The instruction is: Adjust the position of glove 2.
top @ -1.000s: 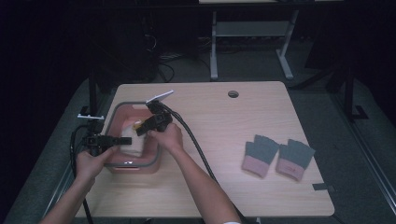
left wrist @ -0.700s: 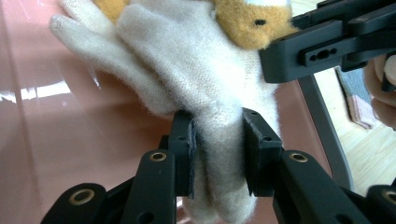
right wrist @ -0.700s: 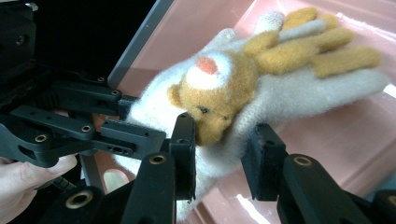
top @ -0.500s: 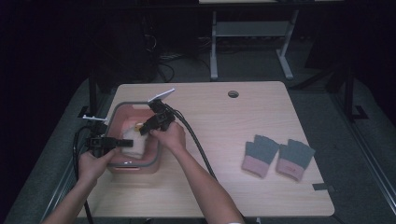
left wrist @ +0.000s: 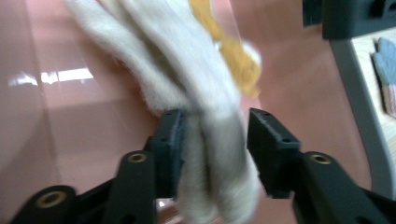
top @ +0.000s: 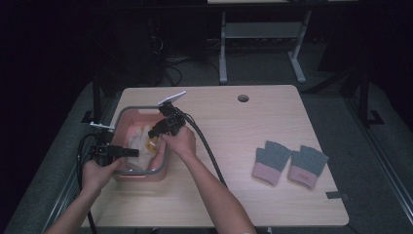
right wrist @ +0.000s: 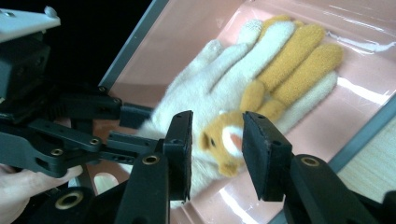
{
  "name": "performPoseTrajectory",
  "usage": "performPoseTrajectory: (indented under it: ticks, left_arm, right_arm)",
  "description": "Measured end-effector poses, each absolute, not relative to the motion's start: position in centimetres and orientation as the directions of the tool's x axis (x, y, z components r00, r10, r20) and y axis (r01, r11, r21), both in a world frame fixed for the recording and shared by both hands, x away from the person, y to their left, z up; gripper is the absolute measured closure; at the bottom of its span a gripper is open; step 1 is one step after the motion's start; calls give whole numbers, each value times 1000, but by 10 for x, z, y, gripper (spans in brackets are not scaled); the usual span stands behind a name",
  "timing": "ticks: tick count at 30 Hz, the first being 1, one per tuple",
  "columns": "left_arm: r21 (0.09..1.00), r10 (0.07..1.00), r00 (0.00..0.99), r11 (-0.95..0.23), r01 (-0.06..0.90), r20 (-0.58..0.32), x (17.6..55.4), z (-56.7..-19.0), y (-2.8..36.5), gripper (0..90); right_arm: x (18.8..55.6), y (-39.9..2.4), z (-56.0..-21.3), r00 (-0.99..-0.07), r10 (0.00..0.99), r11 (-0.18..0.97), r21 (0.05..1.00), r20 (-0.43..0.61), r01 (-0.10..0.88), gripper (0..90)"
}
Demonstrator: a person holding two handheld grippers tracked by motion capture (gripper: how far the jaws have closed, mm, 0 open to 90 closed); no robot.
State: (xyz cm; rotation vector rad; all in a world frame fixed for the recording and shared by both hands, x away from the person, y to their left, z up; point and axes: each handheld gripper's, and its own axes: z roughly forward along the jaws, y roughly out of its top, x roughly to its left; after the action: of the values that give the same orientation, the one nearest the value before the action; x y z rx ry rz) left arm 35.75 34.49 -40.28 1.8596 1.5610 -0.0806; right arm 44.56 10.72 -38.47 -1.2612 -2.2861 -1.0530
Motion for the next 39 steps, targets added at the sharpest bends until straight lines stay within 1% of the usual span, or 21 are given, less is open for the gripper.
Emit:
performPoseTrajectory:
  ticks: [2,6,8,11,13,14,16,21,23,25,32,35,37,39]
  left_arm:
    - [480,848,275,-27,877,-454,357,-397,347,508]
    - [524,849,280,-4,852,-448,355,-383,350,496]
    - [542,847,294,-8,840,-443,355,-379,350,541]
    - [516,851,306,-48,855,-428,358,-383,345,603]
    - [488,857,315,-87,868,-407,360,-388,342,619]
    - [471,863,330,-125,873,-383,362,-391,341,621]
    - [452,875,340,-163,877,-345,364,-395,338,641]
    - [415,883,356,-213,885,-307,367,-399,334,648]
    - [426,884,360,-215,879,-298,367,-396,334,645]
    - [447,885,357,-200,872,-299,366,-393,335,639]
    - [512,869,346,-130,849,-354,363,-383,344,605]
    - [534,864,351,-118,837,-360,361,-378,343,588]
    - [552,856,351,-95,828,-380,361,-376,341,561]
    - [567,852,355,-86,819,-385,361,-373,339,559]
  right_arm:
    - [445,107,-384,-560,584,341,449,588,826,629]
    - [444,105,-381,-563,579,338,456,589,824,630]
    - [444,104,-380,-571,574,340,464,587,818,629]
    - [443,102,-379,-574,567,333,473,591,816,629]
    - [442,100,-378,-570,566,330,470,596,819,628]
    - [442,99,-378,-575,562,329,477,595,815,628]
    - [441,97,-377,-571,562,326,474,598,818,627]
    - [441,92,-376,-577,559,322,485,596,813,625]
    - [441,91,-375,-576,558,321,484,598,814,623]
    - [440,90,-375,-575,556,318,485,600,814,622]
    - [437,83,-371,-578,552,306,499,601,811,615]
    - [436,79,-368,-583,552,308,504,596,807,610]
    - [435,76,-366,-585,551,306,508,595,805,605]
    - [435,72,-364,-581,553,297,511,597,807,597]
